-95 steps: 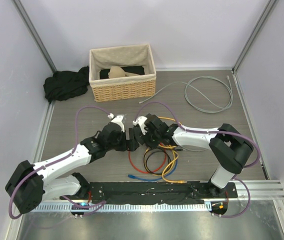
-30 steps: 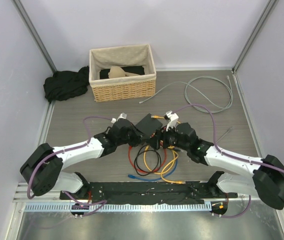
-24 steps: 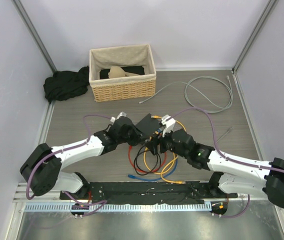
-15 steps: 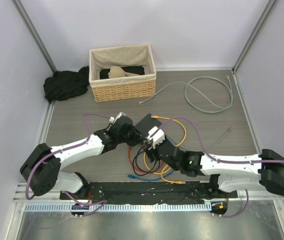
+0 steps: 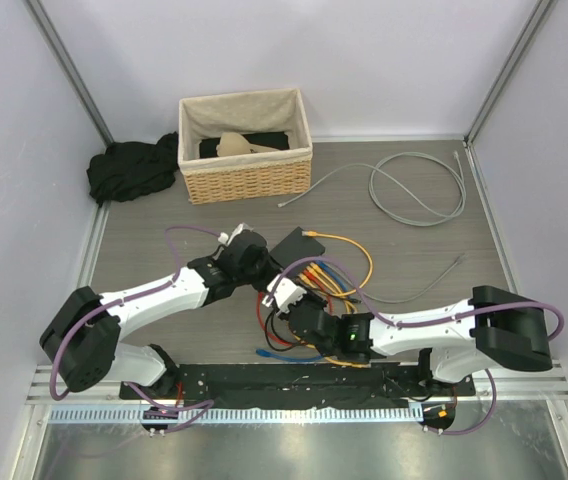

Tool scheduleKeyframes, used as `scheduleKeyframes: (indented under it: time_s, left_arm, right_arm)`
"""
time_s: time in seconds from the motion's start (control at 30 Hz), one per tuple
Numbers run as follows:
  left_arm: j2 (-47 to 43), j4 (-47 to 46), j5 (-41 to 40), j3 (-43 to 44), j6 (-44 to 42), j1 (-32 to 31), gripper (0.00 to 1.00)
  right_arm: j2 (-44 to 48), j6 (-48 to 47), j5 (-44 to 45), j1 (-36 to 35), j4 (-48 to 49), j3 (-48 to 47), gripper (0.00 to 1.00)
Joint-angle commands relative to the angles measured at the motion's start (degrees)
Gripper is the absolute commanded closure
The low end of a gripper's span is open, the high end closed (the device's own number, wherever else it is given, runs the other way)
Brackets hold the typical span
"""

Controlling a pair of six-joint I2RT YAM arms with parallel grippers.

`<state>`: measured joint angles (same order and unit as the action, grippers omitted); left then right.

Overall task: Insert the plug into the switch port
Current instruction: Pick up the connector from the center of the board.

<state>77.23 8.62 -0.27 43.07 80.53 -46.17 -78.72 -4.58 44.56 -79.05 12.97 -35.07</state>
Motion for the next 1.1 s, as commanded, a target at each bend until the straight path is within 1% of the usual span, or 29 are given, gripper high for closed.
scheduleKeyframes:
  time_s: [0.0,0.03,0.13,0.17,0.2,0.27,0.43,0.53,0.57,0.6,0.7,0.73,0.77,0.83,0.87,0.9,0.93,0.97,1.03,1.07]
  left_arm:
    - [-0.1,0.6,-0.4,2.3,-0.4,-0.3,1.0]
    - [-0.1,0.7,-0.4,2.4,-0.4,-0.3,1.0]
    - [0.0,1.0,-0.6,2.7,-0.4,-0.3,1.0]
    - [0.0,1.0,-0.7,2.7,-0.5,-0.3,1.0]
    - [-0.1,1.1,-0.8,2.7,-0.6,-0.3,1.0]
    - [0.1,0.9,-0.8,2.6,-0.7,-0.3,1.0]
    - [0.8,-0.1,-0.1,2.6,-1.0,-0.2,1.0]
    - [0.7,0.5,-0.1,2.9,-2.3,0.6,0.9]
    - [0.3,0.5,-0.1,2.7,-2.6,1.2,0.83]
    - [-0.1,0.4,-0.1,2.4,-3.4,1.7,0.81]
    - [-1.3,-0.1,0.0,1.7,-4.7,2.9,0.81]
    - [-1.4,-0.1,-0.1,1.8,-5.8,3.1,0.78]
    - [-1.5,-0.1,0.0,1.9,-6.3,3.4,0.73]
    - [-1.5,-0.2,1.9,2.4,-8.1,3.5,0.67]
    - [-1.4,0.0,1.9,2.6,-8.7,4.0,0.62]
    - [-1.6,0.3,1.9,2.7,-9.4,4.3,0.6]
    - [-1.8,0.2,1.9,2.8,-11.0,4.8,0.58]
    - [-2.1,0.2,1.9,2.8,-12.1,5.6,0.51]
    - [-3.0,-0.5,1.9,2.8,-14.7,6.7,0.44]
    - [-3.2,-0.6,1.8,3.2,-18.9,7.6,0.36]
  right_arm:
    - [-2.0,-3.0,4.0,-0.5,5.7,-2.8,0.69]
    - [-2.9,-3.2,4.0,-0.5,5.8,-3.0,0.72]
    - [-4.1,-2.9,4.7,-0.5,5.7,-3.2,0.85]
    - [-4.2,-2.7,5.0,-0.5,5.5,-3.2,0.92]
    - [-4.0,-2.2,4.8,-0.5,5.2,-3.2,0.95]
    - [-3.8,-0.6,3.9,-0.6,3.8,-3.4,0.99]
    - [-5.1,2.2,2.8,-0.5,1.4,-4.5,0.99]
    - [-4.3,4.2,1.9,0.1,0.5,-4.0,0.99]
    - [-4.0,6.1,0.4,0.6,-0.2,-3.9,0.99]
    - [-3.0,6.7,-0.3,1.1,-0.4,-3.1,0.99]
    - [-0.8,9.4,-4.2,3.5,-0.8,-1.4,0.99]
    - [0.0,10.0,-5.6,4.9,-0.8,-1.0,0.99]
    - [0.6,10.6,-8.6,5.7,-0.8,-0.5,0.99]
    - [2.8,12.9,-12.4,7.8,-0.4,1.1,0.99]
    - [3.5,13.5,-14.2,10.0,0.1,1.8,0.99]
    - [4.2,14.7,-18.1,11.4,0.2,3.0,0.99]
    - [5.3,15.1,-19.3,12.4,0.2,3.5,0.99]
    - [5.9,15.6,-20.8,14.4,0.2,4.0,0.99]
    - [6.7,16.8,-25.0,16.3,0.1,5.4,0.99]
    - [7.5,17.4,-26.9,18.8,0.2,5.9,0.99]
